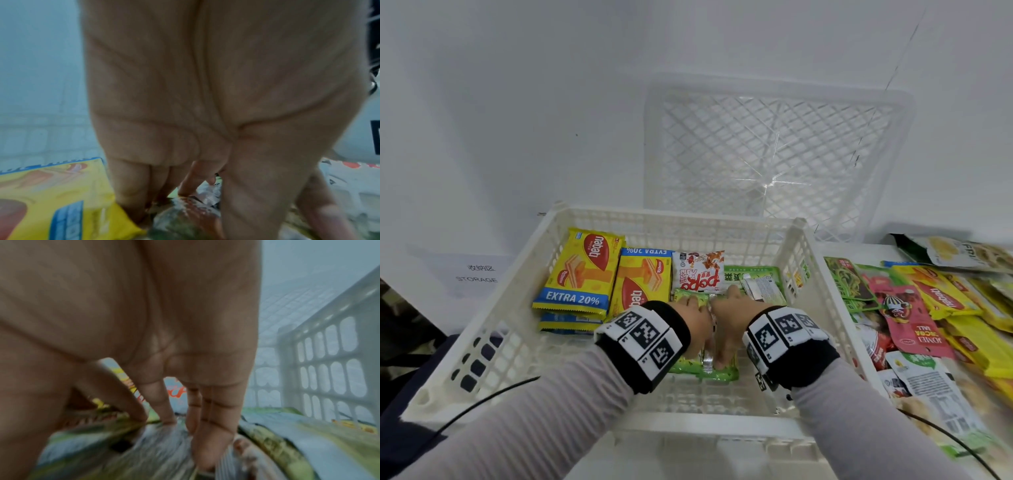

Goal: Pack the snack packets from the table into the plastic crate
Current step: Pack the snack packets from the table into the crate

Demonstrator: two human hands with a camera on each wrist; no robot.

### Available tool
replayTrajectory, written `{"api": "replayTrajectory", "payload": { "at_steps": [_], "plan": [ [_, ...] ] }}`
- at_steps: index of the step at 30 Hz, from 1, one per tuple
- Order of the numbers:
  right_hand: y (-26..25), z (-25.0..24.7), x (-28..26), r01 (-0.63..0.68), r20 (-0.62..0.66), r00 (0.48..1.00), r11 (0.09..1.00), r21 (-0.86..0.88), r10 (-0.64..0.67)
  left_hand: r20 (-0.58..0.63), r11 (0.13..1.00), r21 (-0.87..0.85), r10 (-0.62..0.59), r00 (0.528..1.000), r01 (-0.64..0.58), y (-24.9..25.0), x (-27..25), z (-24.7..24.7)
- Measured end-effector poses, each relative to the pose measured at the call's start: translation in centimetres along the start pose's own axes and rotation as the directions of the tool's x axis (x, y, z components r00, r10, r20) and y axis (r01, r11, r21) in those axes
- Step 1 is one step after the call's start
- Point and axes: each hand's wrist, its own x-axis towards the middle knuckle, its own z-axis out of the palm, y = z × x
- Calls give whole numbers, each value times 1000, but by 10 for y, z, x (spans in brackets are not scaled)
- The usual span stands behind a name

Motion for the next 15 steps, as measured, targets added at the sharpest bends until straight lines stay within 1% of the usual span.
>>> {"api": "replayTrajectory", "payload": {
  "at_steps": [3,7,8,10,12,14,15],
  "plan": [
    [-6,3,1,-8,-2,1000,999,-33,8,32,1000,-8,6,999,-6,2,1,-1],
    [-4,-2,1,8,15,1000,1000,12,-9,45,999,-33,32,998,-30,-1,-1,-3],
    [-1,-4,0,20,16,1000,999,47,-20,43,998,-43,40,998,-38,-2,-1,-4],
    [10,-12,-1,32,-11,999,976,216,-30,19,996,-48,72,997,-71,-5,-1,-8],
    [23,-20,-1,4,-125,991,924,382,47,-53,993,-47,108,993,-110,-11,-2,-11],
    [35,-21,2,-82,-261,944,908,412,203,-215,989,-71,115,970,-133,-16,-4,-16],
    [39,-20,5,-142,-296,915,905,401,275,-313,987,-78,107,944,-138,-19,-6,-18]
  ]
}}
